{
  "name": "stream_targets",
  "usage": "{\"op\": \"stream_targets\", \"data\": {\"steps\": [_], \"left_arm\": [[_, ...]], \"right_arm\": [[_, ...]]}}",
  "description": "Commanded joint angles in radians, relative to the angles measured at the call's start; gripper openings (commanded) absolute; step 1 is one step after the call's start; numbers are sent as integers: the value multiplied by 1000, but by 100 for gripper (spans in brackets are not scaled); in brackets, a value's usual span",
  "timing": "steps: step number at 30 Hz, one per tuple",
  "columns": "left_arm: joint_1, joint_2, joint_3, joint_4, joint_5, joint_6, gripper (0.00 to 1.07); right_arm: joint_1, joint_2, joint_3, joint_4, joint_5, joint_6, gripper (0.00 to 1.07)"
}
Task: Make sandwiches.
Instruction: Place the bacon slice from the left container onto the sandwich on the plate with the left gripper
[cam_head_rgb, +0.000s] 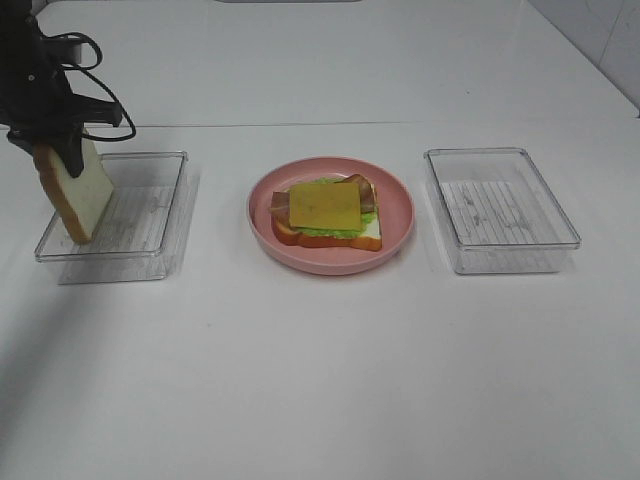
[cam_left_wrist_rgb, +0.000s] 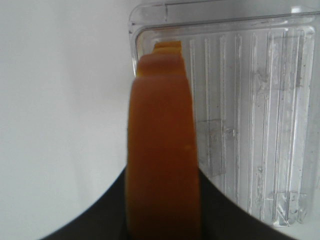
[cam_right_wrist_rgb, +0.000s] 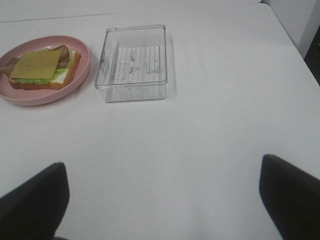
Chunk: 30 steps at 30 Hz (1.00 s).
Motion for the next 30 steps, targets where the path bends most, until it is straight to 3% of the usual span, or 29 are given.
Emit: {"op": "stream_targets", "data": {"steps": [1,15,19,20,21,23,26,28,30], "left_arm": [[0,-9,-2,21,56,-14,0],[0,-176,1,-36,56,-29,0],[0,-245,1,-141,56,-29,0],[0,-266,1,-209,56,-21,0],[0,-266,1,-209,56,-21,0],[0,-284,1,-315,56,15,0],[0,-286,1,-345,56,19,0],[-28,-269,1,-448,49,60,0],[-38,-263,1,-464,49,69,0]], "right_arm": [[-1,-21,3,0,-10,-10,98],[-1,-21,3,0,-10,-10,98],[-1,-21,3,0,-10,-10,98],[-1,-21,3,0,-10,-10,98],[-1,-21,3,0,-10,-10,98],[-1,-21,3,0,-10,-10,98],[-1,-21,3,0,-10,-10,98],[-1,-21,3,0,-10,-10,98],[-1,-21,3,0,-10,-10,98]]}}
